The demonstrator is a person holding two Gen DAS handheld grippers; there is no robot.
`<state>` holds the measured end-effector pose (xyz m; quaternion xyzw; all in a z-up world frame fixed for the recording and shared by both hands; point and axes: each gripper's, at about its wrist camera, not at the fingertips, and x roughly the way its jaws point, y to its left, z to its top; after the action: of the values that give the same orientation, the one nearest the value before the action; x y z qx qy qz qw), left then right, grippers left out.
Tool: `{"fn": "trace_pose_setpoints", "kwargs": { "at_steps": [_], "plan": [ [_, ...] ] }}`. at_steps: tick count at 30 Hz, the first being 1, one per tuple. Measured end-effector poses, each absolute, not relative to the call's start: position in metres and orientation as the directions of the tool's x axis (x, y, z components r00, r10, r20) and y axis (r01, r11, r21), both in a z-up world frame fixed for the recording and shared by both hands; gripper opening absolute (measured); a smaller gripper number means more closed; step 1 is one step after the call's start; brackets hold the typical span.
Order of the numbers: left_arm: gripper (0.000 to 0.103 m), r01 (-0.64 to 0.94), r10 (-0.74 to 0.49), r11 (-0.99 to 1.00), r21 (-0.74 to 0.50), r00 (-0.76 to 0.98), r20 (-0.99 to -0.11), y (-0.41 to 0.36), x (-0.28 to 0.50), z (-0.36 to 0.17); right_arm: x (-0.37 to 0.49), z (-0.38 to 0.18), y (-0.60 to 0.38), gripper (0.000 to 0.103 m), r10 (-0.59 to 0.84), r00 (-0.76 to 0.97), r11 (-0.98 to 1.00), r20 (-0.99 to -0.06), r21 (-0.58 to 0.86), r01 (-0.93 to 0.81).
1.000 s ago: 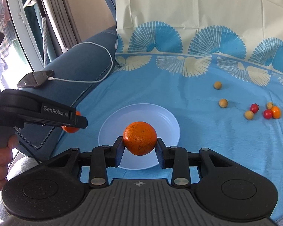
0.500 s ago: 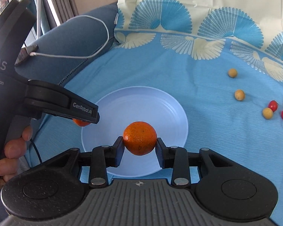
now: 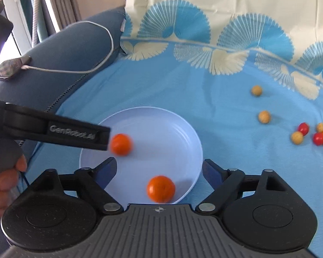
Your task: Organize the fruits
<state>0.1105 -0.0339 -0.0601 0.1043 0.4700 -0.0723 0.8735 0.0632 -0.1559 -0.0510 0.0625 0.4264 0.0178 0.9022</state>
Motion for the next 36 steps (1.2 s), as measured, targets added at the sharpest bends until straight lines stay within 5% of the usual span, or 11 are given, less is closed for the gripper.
{"fn": "trace_pose_setpoints", "kwargs": {
  "at_steps": [7,36],
  "plan": [
    [0.103,0.199,-0.026,0.975,0.098,0.542,-0.840,-0.007,0.055,-0.037,0.010,-0.014,-0.149,0.102,0.082,0.662,0.992,-0.745,0.126,0.019],
    [0.103,0.196,-0.072,0.978,0.074,0.646,-0.760,0.009,-0.051,0.022,-0.103,0.056,-0.130,0.102,-0.005,0.799,0.997,-0.601,0.062,0.052]
  ]
}}
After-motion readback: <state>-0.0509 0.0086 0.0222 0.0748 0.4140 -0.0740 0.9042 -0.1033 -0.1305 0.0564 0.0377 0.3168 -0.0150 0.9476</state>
